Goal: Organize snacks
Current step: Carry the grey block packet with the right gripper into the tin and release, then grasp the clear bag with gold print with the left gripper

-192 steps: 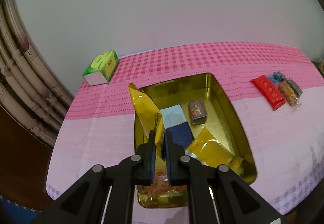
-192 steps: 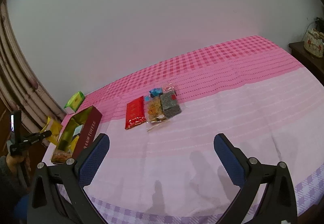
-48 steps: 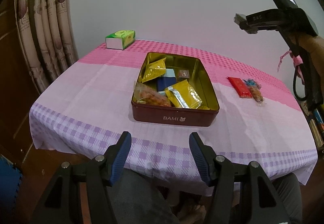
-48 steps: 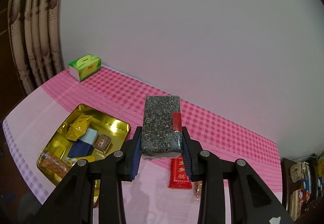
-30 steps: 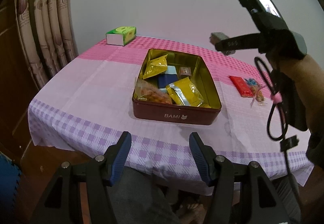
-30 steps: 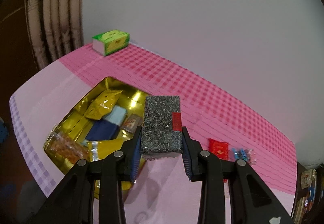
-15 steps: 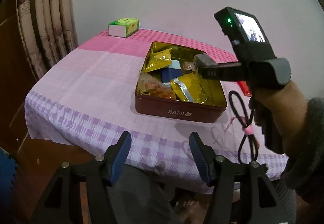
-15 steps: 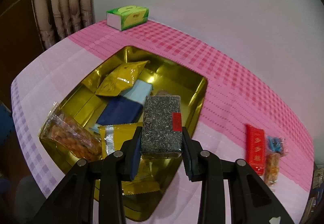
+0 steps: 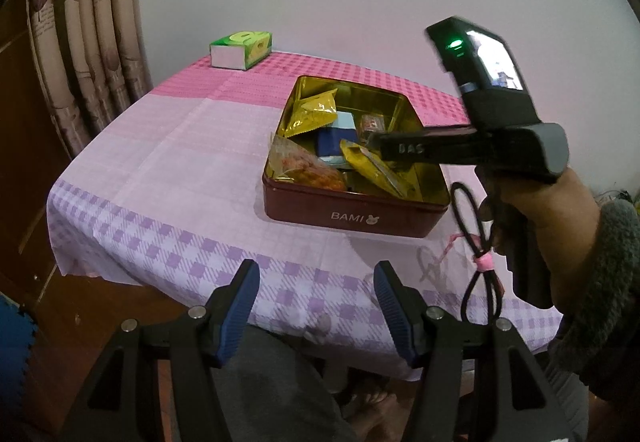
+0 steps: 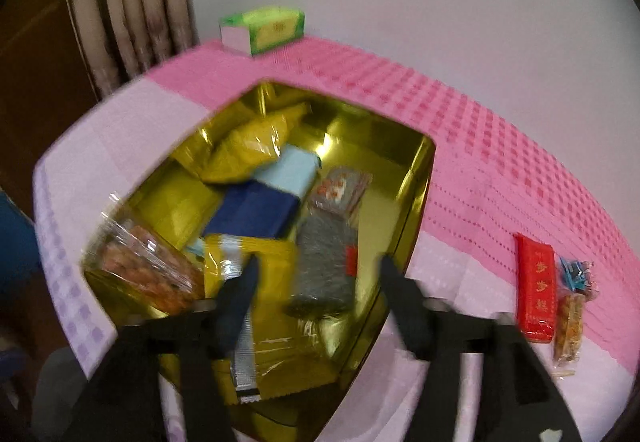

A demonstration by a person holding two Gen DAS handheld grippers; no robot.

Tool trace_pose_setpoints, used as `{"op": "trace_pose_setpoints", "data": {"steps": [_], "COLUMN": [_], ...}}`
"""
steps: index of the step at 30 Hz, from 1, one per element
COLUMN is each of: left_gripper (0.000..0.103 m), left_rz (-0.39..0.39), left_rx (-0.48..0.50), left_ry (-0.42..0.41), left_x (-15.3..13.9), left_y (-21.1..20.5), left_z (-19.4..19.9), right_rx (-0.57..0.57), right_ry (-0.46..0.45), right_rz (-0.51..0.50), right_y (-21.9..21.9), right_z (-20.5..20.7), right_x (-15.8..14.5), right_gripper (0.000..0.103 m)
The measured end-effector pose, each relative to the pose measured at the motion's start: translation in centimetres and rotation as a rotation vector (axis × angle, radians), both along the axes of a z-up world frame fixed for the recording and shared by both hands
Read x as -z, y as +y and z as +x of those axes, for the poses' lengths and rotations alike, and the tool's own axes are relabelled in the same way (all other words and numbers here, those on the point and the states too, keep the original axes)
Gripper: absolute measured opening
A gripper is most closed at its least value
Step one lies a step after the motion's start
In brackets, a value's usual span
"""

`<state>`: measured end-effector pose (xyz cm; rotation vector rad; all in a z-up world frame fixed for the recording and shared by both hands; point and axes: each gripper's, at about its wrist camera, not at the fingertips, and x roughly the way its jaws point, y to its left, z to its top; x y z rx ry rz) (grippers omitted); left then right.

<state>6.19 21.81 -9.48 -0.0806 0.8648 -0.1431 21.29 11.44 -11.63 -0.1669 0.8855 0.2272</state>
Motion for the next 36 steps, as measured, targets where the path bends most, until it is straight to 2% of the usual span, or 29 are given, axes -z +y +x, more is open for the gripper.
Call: {"op": "trace_pose_setpoints", "data": {"steps": [1, 5, 8, 12, 15, 17, 21, 23, 25, 28, 32, 36], "left_gripper": [0.061, 0.061, 0.061, 0.061, 0.061, 0.061, 0.061, 0.061, 0.061, 0.061, 0.061, 0.061], "left_rz": [0.002, 0.013, 0.007, 0.007, 0.014, 0.020, -0.040, -0.081, -0.083, -0.078, -0.089, -0.066], "left_rx": [0.001, 0.022, 0.060, 0.170, 0.272, 0.343, 0.429, 0.440, 0.432, 0.422, 0.386, 0.345], "left_ry": [0.000, -0.006, -0.027, -0.033, -0.023, -0.018, 0.005, 0.022, 0.020, 0.021, 0.069, 0.069], "left_x": [0.0, 0.0, -0.4, 0.0, 0.7, 1.0, 1.3, 1.2, 1.1, 1.3, 2.3, 3.2], "left_y": [-0.1, -0.5, -1.2, -4.0, -7.2, -10.0, -16.4, -19.7, -22.9, -26.6, -31.4, -34.2], "left_z": [0.0, -0.1, -0.5, -0.8, -0.8, -0.5, 1.6, 3.2, 4.8, 6.6, 9.7, 11.3], "right_rx": [0.002, 0.024, 0.091, 0.278, 0.460, 0.545, 0.697, 0.754, 0.801, 0.812, 0.816, 0.810], "right_ry": [-0.022, -0.063, -0.087, -0.100, -0.076, -0.074, -0.079, -0.088, -0.148, -0.236, -0.317, -0.363], "right_rz": [0.026, 0.114, 0.182, 0.197, 0.254, 0.294, 0.361, 0.411, 0.485, 0.492, 0.568, 0.620], "right_y": [-0.4, -3.3, -8.0, -16.1, -23.1, -26.3, -31.7, -33.5, -35.6, -36.8, -38.6, -39.4], "right_z": [-0.5, -2.5, -5.3, -10.6, -15.2, -17.6, -22.4, -23.2, -24.0, -24.9, -26.3, -26.9], "right_x": [-0.4, -1.7, -1.7, 0.1, 2.0, 2.8, 4.1, 3.9, 2.5, 0.1, -2.4, -3.9], "right_gripper": [0.078, 0.078, 0.082, 0.084, 0.084, 0.084, 0.085, 0.085, 0.086, 0.098, 0.100, 0.101]}}
